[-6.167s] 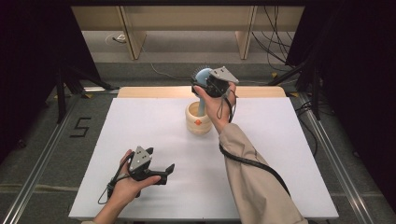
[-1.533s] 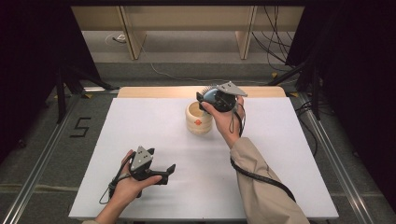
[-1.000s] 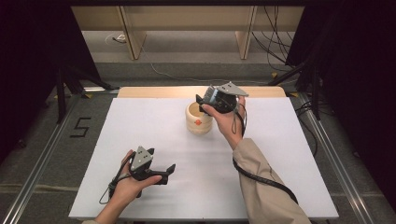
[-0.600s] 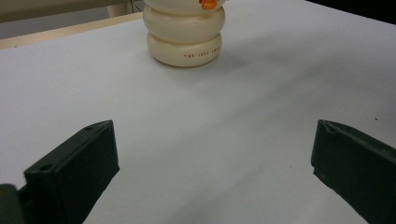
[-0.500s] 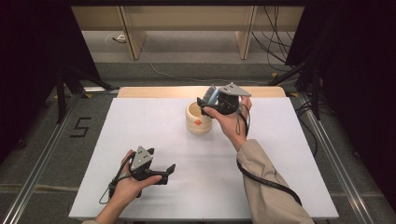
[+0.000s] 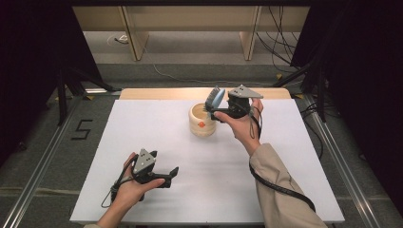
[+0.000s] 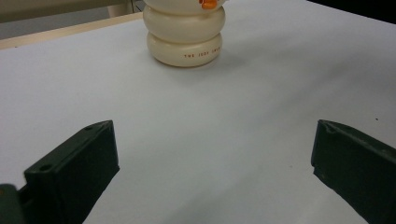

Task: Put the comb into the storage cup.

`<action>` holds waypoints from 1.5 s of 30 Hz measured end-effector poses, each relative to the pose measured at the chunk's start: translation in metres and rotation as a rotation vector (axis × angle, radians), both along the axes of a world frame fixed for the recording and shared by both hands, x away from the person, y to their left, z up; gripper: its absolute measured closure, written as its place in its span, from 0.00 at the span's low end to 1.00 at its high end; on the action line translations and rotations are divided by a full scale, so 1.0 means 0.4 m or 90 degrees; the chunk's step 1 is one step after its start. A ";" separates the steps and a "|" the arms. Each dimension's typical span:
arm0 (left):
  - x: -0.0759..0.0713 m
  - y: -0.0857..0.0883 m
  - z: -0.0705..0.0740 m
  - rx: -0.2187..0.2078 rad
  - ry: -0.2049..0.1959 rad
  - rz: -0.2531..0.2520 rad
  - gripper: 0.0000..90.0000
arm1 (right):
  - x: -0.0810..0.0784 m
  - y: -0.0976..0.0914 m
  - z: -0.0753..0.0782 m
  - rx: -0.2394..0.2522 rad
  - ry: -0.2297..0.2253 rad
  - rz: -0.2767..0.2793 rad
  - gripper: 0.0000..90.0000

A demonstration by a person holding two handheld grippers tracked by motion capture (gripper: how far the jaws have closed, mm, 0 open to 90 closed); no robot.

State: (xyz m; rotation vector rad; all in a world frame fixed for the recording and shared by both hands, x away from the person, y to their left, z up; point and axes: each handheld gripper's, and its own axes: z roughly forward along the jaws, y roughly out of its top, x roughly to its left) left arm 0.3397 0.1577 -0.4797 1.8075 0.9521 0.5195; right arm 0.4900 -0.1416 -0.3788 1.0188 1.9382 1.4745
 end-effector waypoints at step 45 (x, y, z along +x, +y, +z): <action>0.000 0.002 0.001 0.000 -0.002 0.006 0.00 | -0.091 -0.119 -0.054 -0.051 0.032 0.044 0.02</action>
